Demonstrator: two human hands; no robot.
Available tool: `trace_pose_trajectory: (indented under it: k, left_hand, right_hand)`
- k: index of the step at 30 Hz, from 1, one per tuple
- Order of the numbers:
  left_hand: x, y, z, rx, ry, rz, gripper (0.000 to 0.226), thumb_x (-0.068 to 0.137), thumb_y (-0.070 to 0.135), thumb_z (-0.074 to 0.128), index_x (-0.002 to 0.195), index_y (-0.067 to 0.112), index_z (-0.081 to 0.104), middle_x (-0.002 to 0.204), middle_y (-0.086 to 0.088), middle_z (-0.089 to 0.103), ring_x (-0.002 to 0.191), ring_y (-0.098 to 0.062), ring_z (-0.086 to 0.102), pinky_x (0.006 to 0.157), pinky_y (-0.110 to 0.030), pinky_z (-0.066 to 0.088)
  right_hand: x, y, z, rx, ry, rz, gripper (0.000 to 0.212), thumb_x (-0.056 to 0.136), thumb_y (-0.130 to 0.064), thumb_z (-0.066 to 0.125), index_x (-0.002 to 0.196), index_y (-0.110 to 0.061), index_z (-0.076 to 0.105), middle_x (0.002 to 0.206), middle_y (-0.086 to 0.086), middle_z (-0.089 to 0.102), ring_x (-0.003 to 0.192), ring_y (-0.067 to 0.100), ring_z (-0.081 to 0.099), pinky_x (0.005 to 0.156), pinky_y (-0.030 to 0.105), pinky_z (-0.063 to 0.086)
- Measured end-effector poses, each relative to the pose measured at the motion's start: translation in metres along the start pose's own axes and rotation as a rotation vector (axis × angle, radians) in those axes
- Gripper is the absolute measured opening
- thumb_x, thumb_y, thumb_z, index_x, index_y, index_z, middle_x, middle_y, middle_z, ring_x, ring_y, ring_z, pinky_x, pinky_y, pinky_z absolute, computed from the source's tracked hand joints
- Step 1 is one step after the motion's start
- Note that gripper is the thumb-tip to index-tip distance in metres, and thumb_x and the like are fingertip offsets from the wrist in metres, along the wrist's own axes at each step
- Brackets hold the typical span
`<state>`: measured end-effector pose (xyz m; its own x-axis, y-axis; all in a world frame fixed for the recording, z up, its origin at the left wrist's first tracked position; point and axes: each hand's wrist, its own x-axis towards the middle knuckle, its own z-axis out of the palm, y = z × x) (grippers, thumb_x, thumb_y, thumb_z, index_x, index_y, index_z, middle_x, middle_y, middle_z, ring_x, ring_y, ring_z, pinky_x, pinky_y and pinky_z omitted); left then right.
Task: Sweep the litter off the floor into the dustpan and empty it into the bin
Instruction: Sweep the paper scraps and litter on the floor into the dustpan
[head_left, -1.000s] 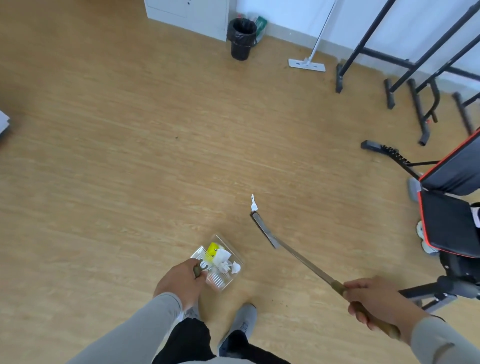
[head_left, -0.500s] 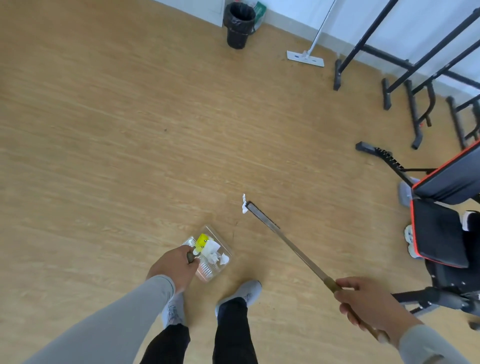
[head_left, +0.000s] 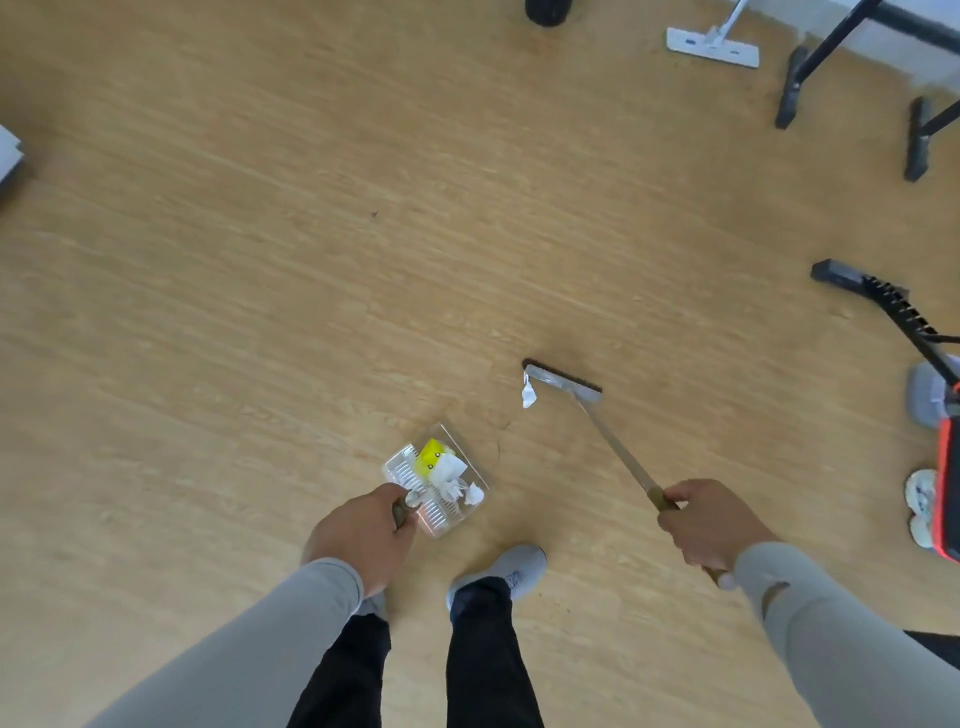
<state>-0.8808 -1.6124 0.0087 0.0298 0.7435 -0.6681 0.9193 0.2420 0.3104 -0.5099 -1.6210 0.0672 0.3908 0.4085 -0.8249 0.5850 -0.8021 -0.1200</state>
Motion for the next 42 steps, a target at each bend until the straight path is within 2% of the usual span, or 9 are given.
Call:
trace_pose_trajectory:
  k: [4, 10, 14, 25, 31, 35, 37, 39, 42]
  left_hand:
    - [0.004, 0.002, -0.004, -0.017, -0.004, -0.004, 0.031, 0.097, 0.047, 0.048, 0.125, 0.039, 0.058, 0.098, 0.01, 0.072, 0.089, -0.02, 0.068, 0.082, -0.034, 0.057]
    - [-0.002, -0.001, -0.006, -0.016, -0.018, 0.011, 0.027, 0.098, 0.047, 0.047, 0.12, 0.037, 0.06, 0.092, 0.01, 0.071, 0.085, -0.019, 0.067, 0.079, -0.033, 0.056]
    - [-0.006, -0.001, -0.005, -0.021, -0.026, 0.025, 0.027, 0.099, 0.045, 0.046, 0.12, 0.036, 0.059, 0.092, 0.008, 0.071, 0.085, -0.02, 0.067, 0.078, -0.033, 0.055]
    - [-0.011, -0.022, -0.02, -0.06, -0.051, 0.031, 0.025, 0.097, 0.045, 0.049, 0.116, 0.035, 0.062, 0.093, 0.01, 0.07, 0.087, -0.02, 0.067, 0.08, -0.031, 0.055]
    - [-0.033, -0.052, -0.056, -0.174, 0.004, 0.009, 0.028, 0.094, 0.048, 0.056, 0.121, 0.04, 0.062, 0.093, 0.015, 0.067, 0.089, -0.018, 0.066, 0.082, -0.031, 0.054]
    - [-0.052, -0.068, -0.094, -0.284, 0.069, 0.044, 0.005, 0.096, 0.042, 0.06, 0.099, 0.045, 0.061, 0.081, 0.014, 0.068, 0.072, -0.014, 0.068, 0.066, -0.027, 0.052]
    - [-0.061, -0.076, -0.114, -0.321, 0.101, 0.054, 0.013, 0.095, 0.042, 0.061, 0.086, 0.05, 0.057, 0.076, 0.009, 0.069, 0.065, -0.014, 0.067, 0.058, -0.025, 0.051]
    - [-0.068, -0.088, -0.135, -0.346, 0.146, 0.055, 0.002, 0.092, 0.044, 0.061, 0.091, 0.045, 0.062, 0.075, 0.008, 0.07, 0.065, -0.017, 0.067, 0.06, -0.028, 0.054]
    - [-0.077, -0.101, -0.166, -0.388, 0.199, 0.087, 0.008, 0.092, 0.037, 0.062, 0.099, 0.039, 0.066, 0.075, 0.005, 0.071, 0.062, -0.018, 0.065, 0.056, -0.027, 0.05]
  right_hand:
    - [-0.024, 0.009, 0.016, -0.053, -0.123, 0.029, 0.011, 0.098, -0.013, 0.059, 0.103, -0.009, 0.067, 0.065, 0.011, 0.06, 0.049, 0.022, 0.053, 0.05, 0.028, 0.041]
    - [-0.071, 0.042, 0.001, 0.071, -0.301, 0.109, 0.025, 0.095, -0.004, 0.062, 0.118, -0.01, 0.066, 0.061, 0.015, 0.064, 0.043, 0.021, 0.048, 0.039, 0.024, 0.036]
    - [-0.101, 0.062, -0.023, 0.242, -0.309, 0.187, 0.022, 0.096, -0.002, 0.066, 0.117, -0.007, 0.068, 0.067, 0.023, 0.068, 0.043, 0.022, 0.05, 0.038, 0.023, 0.035]
    - [-0.144, 0.065, -0.025, 0.227, -0.157, 0.141, 0.018, 0.096, -0.002, 0.063, 0.112, -0.008, 0.069, 0.063, 0.019, 0.067, 0.042, 0.022, 0.049, 0.036, 0.023, 0.035]
    - [-0.159, 0.062, -0.006, 0.353, -0.063, 0.132, 0.015, 0.096, -0.001, 0.063, 0.109, -0.008, 0.067, 0.063, 0.022, 0.068, 0.041, 0.023, 0.05, 0.037, 0.023, 0.035]
    - [-0.164, 0.037, 0.022, 0.505, -0.027, 0.107, 0.013, 0.098, -0.001, 0.059, 0.109, 0.0, 0.064, 0.059, 0.023, 0.062, 0.037, 0.023, 0.046, 0.034, 0.022, 0.034]
    - [-0.17, 0.015, 0.035, 0.585, -0.023, 0.087, 0.011, 0.098, -0.002, 0.056, 0.101, 0.006, 0.063, 0.056, 0.02, 0.058, 0.033, 0.02, 0.043, 0.034, 0.02, 0.032]
    - [-0.178, -0.007, 0.048, 0.672, -0.051, 0.073, 0.012, 0.097, -0.007, 0.059, 0.09, 0.003, 0.061, 0.056, 0.017, 0.056, 0.033, 0.019, 0.041, 0.036, 0.018, 0.031]
    - [-0.188, -0.039, 0.063, 0.835, -0.122, 0.085, 0.017, 0.095, -0.014, 0.066, 0.084, -0.006, 0.055, 0.055, 0.01, 0.053, 0.034, 0.017, 0.041, 0.036, 0.017, 0.028]
